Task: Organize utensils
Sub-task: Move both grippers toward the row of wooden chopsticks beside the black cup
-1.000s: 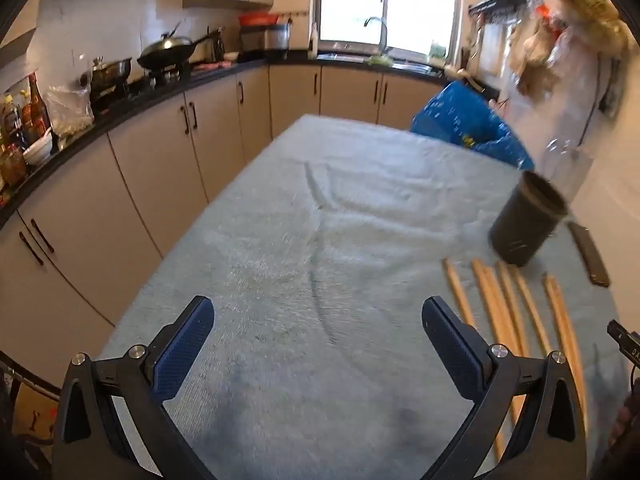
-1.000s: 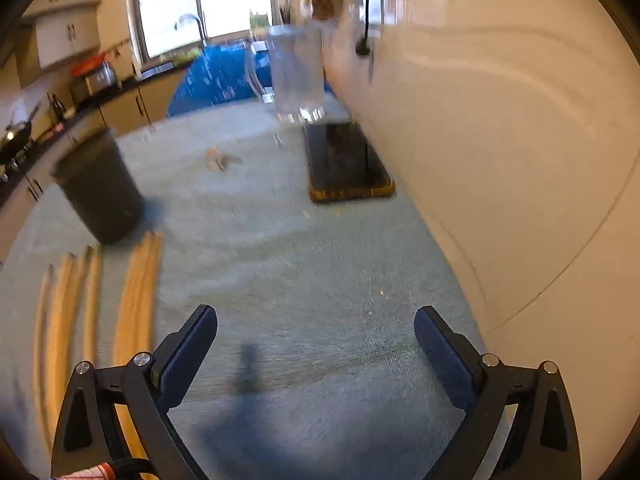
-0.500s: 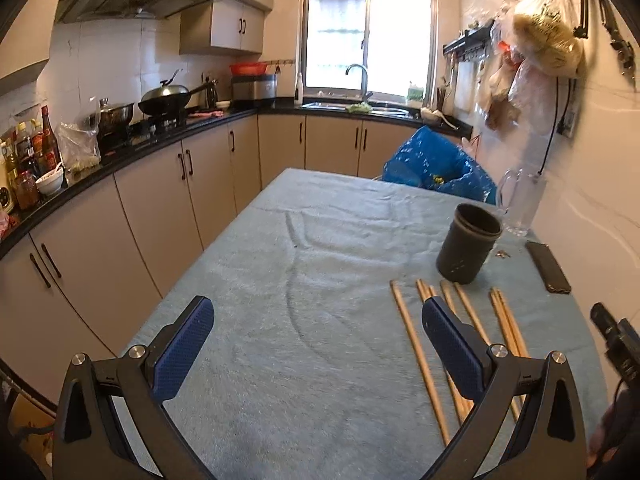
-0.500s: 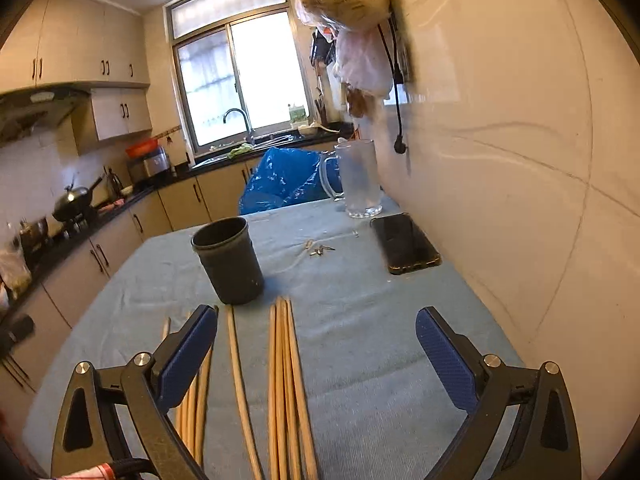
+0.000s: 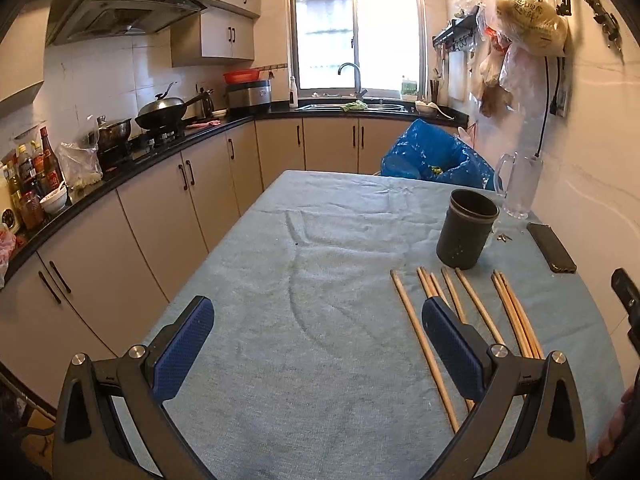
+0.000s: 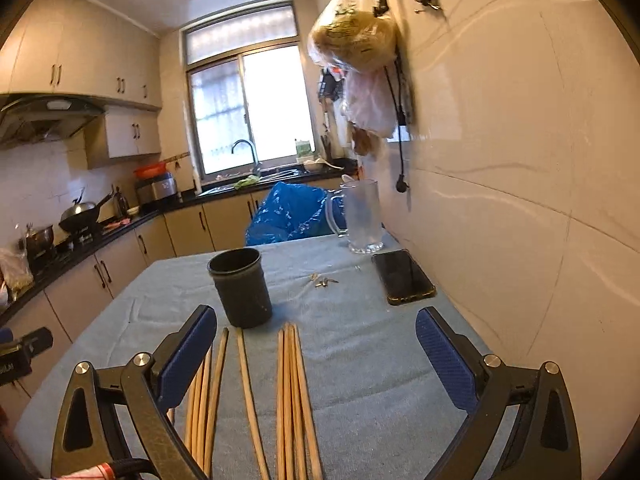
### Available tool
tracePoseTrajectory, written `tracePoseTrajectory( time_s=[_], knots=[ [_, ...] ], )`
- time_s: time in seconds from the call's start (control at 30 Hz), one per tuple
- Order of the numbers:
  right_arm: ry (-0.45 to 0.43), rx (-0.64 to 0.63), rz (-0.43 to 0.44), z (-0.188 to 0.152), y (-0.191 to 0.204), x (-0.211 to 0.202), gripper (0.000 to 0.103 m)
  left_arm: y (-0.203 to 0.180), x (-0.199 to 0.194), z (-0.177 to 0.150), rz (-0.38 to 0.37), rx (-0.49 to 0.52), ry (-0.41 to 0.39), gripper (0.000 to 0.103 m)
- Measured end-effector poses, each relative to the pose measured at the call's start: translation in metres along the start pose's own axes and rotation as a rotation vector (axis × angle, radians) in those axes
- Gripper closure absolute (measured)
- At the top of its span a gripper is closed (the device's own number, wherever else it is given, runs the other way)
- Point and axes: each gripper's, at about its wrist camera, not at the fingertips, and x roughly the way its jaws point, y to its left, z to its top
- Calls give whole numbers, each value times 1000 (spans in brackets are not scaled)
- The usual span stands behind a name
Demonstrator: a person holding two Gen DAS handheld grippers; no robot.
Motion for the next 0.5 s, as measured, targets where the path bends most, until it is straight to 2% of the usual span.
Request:
tracePoseTrajectory(
  time_s=[0.17,0.5],
  knots=[
    [55,-83,-19,-7,14,4,1,2,4,-2,-6,1,13,0],
    [77,-140,-30,-9,28,7,1,3,20,-8,-24,-3,67,0]
  ],
)
